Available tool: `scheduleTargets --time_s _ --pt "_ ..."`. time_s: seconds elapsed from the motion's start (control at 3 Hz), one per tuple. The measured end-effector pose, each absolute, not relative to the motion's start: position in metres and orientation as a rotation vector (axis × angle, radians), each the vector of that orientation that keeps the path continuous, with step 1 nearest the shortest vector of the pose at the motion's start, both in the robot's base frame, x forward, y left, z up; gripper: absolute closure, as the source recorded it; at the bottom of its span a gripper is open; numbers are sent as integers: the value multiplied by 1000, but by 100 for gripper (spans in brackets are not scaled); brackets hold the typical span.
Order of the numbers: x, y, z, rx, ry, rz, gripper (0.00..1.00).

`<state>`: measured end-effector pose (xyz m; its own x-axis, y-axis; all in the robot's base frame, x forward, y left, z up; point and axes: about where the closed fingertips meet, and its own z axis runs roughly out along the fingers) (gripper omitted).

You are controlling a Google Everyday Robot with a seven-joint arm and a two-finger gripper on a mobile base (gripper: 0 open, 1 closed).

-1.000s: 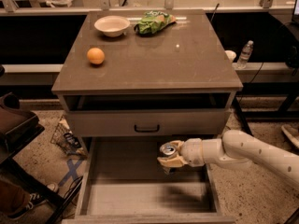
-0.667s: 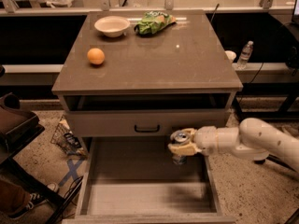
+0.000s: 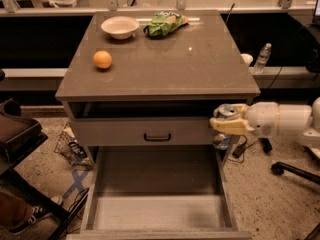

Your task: Pick redbull can from middle drawer and place on counter

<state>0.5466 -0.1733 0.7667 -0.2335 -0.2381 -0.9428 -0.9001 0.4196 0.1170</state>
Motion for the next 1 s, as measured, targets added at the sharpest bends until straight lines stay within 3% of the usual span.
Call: scheduleTargets --time_s 0.67,1.0 --pt "551 -200 854 -864 1682 707 100" --pt "551 -200 854 -864 1682 707 100"
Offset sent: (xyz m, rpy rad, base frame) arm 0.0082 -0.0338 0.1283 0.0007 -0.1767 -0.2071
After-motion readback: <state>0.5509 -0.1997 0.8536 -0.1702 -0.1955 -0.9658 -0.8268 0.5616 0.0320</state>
